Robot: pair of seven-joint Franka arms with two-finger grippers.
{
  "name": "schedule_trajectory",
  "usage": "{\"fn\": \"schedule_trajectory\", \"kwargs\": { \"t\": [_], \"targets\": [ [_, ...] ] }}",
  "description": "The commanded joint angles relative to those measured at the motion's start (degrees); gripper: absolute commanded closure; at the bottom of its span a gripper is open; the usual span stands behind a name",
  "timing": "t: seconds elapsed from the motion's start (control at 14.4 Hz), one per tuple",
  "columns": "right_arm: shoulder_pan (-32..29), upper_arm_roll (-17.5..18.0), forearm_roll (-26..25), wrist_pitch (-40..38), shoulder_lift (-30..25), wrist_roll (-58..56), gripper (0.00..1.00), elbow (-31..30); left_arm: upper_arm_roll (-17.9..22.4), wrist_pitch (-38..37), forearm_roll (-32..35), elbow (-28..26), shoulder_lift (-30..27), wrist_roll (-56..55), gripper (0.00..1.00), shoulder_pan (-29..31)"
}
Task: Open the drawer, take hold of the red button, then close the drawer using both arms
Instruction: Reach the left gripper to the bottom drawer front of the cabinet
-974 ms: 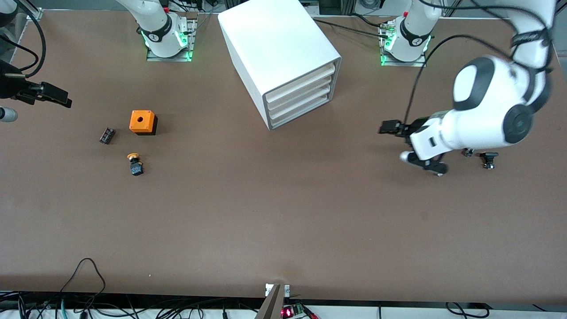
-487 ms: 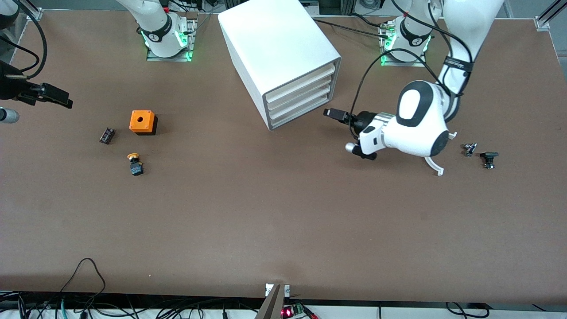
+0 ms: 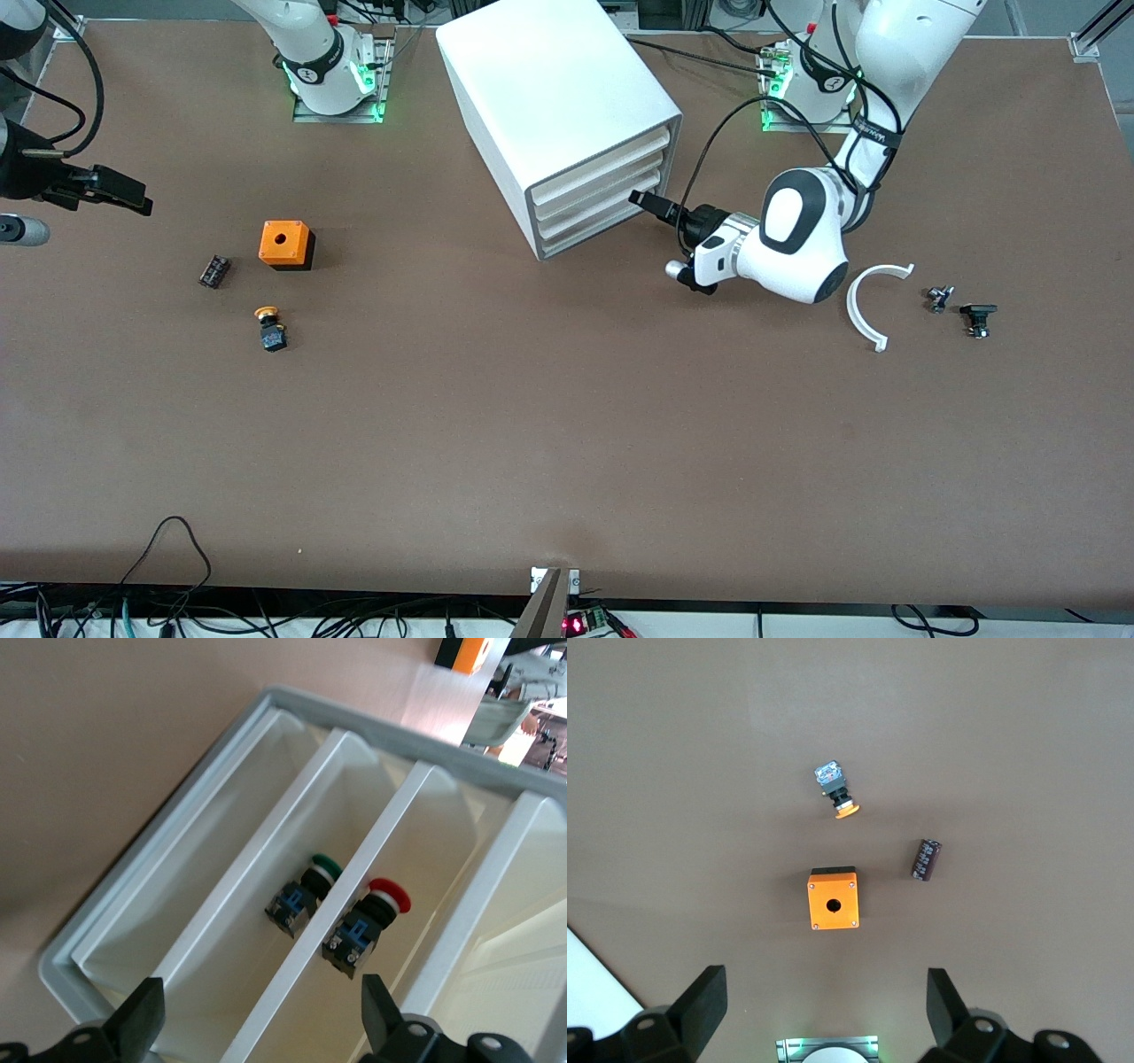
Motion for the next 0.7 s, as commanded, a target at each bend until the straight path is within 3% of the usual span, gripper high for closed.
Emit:
{"fn": "schedule_trajectory", "kwargs": {
  "t": [0.0,0.28,0.42,0.49,0.56,0.63],
  "targets": [
    [0.21,-0.1,0.33,-1.17,0.36,-0.53,0.0,1.34,-1.61,0.51,-2.33,-2.45,0.05,1.87,0.06,-0.11],
    [0.21,-0.1,0.33,-1.08,0.36,-0.53,0.0,1.34,-2.84,0.6,-4.88,-5.09,0.4,1.95,0.13,-1.17],
    [0.21,-0.1,0.33,-1.08,0.36,-0.53,0.0,1.34,-3.38,0.86,-5.15,-5.54,0.66,2.04,0.37,-1.34],
    [0.12,-0.1,0.33,-1.17,0.36,-0.61,0.0,1.34,-4.07,1.39,-5.15,-5.71,0.66,1.95,0.44,-1.43],
    [0.12,-0.19,0.33,-0.99,0.36,-0.62,0.0,1.34,-4.34,1.57,-5.15,-5.98,0.75,1.95,0.62,-1.52],
    [0.21,-0.19,0.33,-0.82,0.36,-0.62,0.0,1.43,-4.34,1.57,-5.15,-5.98,0.75,1.95,0.85,-1.52]
  ]
}}
